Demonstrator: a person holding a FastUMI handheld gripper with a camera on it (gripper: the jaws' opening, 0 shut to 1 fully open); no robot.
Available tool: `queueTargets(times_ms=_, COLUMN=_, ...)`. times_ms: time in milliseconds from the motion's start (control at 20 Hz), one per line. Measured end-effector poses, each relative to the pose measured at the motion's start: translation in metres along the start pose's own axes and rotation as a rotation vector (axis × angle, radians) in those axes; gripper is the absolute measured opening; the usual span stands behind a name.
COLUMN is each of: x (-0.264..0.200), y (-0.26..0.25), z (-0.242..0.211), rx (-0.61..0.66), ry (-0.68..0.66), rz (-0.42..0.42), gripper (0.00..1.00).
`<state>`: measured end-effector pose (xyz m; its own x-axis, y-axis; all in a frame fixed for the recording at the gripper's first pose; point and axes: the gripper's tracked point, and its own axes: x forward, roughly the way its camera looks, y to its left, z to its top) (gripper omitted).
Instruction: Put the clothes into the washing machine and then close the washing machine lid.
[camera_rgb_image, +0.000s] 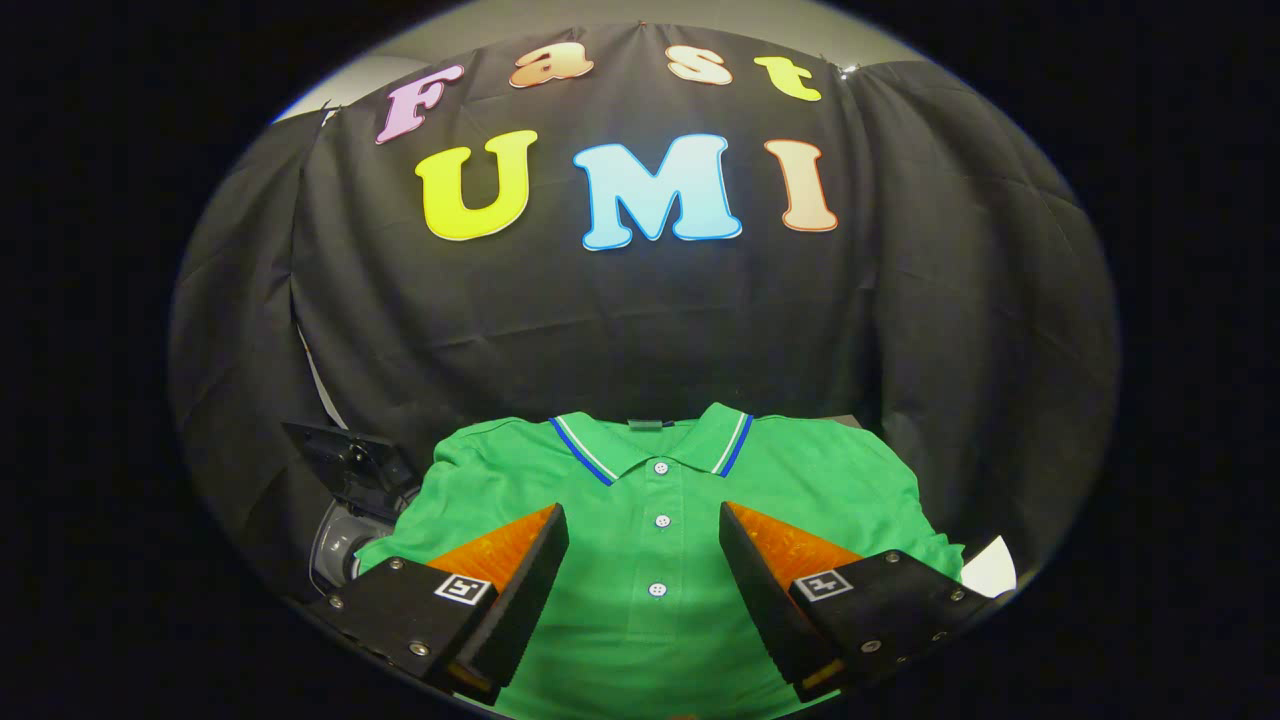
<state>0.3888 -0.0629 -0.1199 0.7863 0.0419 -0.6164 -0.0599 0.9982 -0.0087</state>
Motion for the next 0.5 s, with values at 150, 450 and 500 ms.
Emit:
queueTargets(times_ms=150, x=0.013, y=-0.003, z=-0.009, rx=-0.003, ry=0.062, rz=0.013, gripper=0.94)
queueTargets(times_ms=450, x=0.02, y=0.001, z=-0.031, rx=-0.074, ry=0.154, rz=0.039, gripper=0.94)
queueTargets(times_ms=500, x=0.02, y=0.002, z=-0.028, rx=-0.08, ry=0.155, rz=0.045, gripper=0.95)
